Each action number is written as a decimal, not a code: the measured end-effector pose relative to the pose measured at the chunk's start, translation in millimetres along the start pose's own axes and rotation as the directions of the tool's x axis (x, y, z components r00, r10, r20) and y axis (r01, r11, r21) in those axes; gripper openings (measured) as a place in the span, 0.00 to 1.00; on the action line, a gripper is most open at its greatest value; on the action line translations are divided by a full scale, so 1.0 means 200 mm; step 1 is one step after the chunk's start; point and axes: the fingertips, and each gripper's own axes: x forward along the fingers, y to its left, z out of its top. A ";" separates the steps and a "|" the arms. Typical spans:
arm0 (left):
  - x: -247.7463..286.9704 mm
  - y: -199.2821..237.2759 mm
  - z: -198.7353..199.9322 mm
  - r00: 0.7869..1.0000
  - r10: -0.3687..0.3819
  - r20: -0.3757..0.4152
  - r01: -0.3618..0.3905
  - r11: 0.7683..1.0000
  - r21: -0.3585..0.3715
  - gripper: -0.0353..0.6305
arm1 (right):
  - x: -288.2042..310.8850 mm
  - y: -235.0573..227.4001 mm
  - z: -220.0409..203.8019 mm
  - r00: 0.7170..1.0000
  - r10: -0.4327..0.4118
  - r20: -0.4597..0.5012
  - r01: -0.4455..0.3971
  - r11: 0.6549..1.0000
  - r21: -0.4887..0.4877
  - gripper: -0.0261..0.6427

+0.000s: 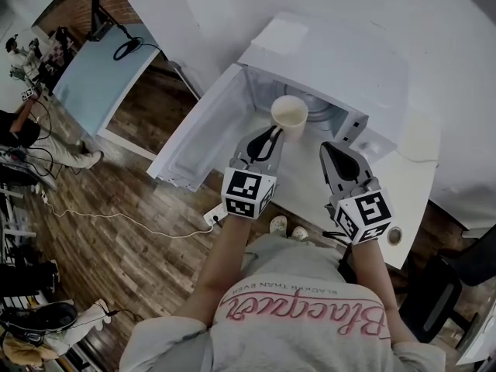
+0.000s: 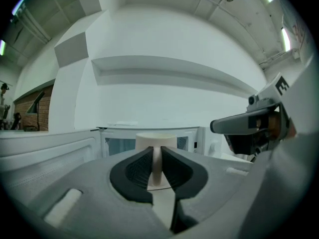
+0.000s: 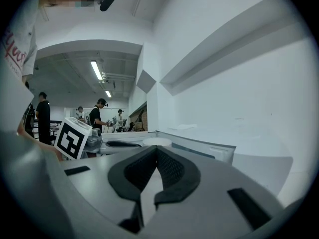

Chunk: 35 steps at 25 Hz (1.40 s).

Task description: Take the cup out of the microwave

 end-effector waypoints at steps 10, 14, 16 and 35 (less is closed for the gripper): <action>-0.06 -0.04 0.18 0.999 -0.025 0.035 0.025 1.000 -0.006 0.13 | 0.02 -0.06 0.08 0.999 -0.016 0.050 0.015 1.000 0.025 0.06; -0.06 -0.04 0.23 0.998 -0.035 0.055 0.035 0.999 -0.002 0.13 | 0.03 -0.07 0.12 0.997 -0.019 0.068 0.018 1.000 0.020 0.06; -0.06 -0.05 0.27 0.997 -0.043 0.071 0.044 0.999 -0.006 0.13 | 0.02 -0.08 0.14 0.997 -0.023 0.079 0.022 1.000 0.014 0.06; -0.04 -0.13 0.55 0.979 -0.087 0.182 0.077 0.995 0.061 0.13 | -0.03 -0.16 0.38 0.981 -0.018 0.194 0.028 0.998 -0.052 0.06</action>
